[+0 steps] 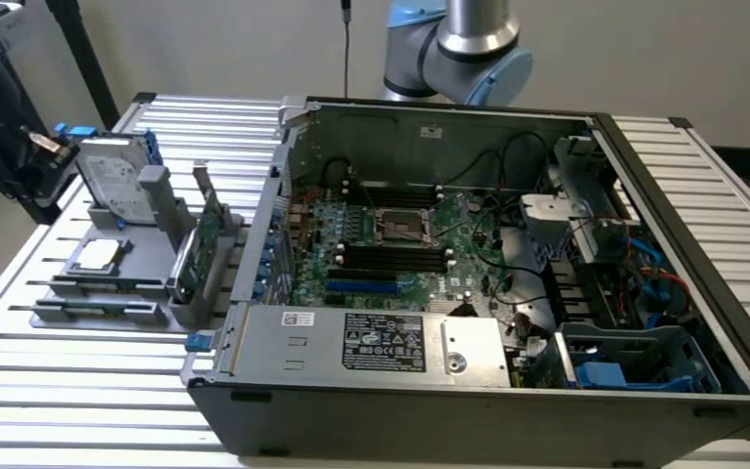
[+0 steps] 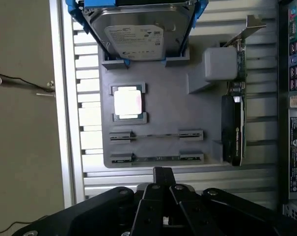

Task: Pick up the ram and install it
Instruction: 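Reach for the ram, then pick up the ram and move it above insertion slot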

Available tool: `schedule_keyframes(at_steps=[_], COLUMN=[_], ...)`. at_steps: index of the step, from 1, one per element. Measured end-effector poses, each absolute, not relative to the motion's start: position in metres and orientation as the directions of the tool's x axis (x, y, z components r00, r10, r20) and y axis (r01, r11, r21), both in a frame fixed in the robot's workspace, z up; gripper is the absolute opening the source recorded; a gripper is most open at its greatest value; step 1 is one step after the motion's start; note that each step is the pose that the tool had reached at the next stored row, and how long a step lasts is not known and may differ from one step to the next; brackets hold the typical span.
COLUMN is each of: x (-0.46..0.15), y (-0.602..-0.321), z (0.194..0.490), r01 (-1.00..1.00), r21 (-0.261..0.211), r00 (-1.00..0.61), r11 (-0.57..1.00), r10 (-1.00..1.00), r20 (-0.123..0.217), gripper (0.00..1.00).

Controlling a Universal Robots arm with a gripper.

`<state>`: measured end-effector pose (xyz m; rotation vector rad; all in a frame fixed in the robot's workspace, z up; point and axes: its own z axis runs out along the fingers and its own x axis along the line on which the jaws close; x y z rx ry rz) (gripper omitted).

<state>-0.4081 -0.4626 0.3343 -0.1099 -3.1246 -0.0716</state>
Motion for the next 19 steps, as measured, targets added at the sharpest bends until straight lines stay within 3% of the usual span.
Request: schedule_keyframes(at_steps=[19], x=[-0.4082], y=[-0.4684], z=[0.3251], r01=[-0.017], r21=[0.045], r00=[-1.000], r11=[0.999], r10=[-0.018], r20=[0.020], gripper=[0.11])
